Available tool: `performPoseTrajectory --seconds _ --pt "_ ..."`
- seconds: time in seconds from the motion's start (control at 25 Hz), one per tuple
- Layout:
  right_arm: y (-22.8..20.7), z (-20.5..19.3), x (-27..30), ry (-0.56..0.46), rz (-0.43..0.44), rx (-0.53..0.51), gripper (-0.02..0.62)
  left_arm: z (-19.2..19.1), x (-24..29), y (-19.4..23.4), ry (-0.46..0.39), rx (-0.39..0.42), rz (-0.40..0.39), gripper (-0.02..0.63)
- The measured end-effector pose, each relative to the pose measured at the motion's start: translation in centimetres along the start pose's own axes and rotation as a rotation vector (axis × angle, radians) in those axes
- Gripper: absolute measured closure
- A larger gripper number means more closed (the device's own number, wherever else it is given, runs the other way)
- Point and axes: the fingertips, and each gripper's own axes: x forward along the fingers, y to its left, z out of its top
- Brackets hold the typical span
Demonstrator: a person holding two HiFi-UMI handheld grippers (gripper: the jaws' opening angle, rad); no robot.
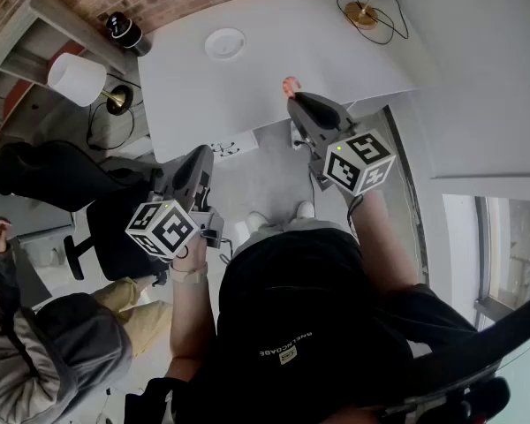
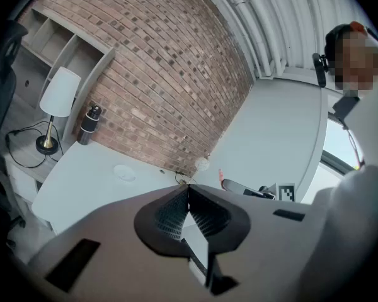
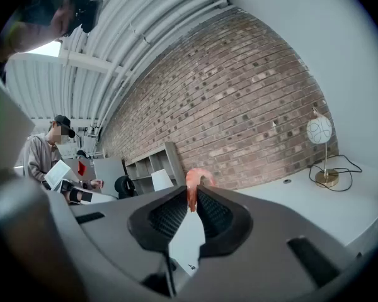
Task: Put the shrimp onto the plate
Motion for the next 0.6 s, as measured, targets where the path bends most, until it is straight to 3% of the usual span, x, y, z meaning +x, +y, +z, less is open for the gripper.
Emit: performPoseTrajectory --seconds 0.6 --pt "-1.1 1.5 -1.4 -0.043 0.017 -0.017 0.549 0.3 1.6 -2.4 -0.025 0.021 -0.017 0.603"
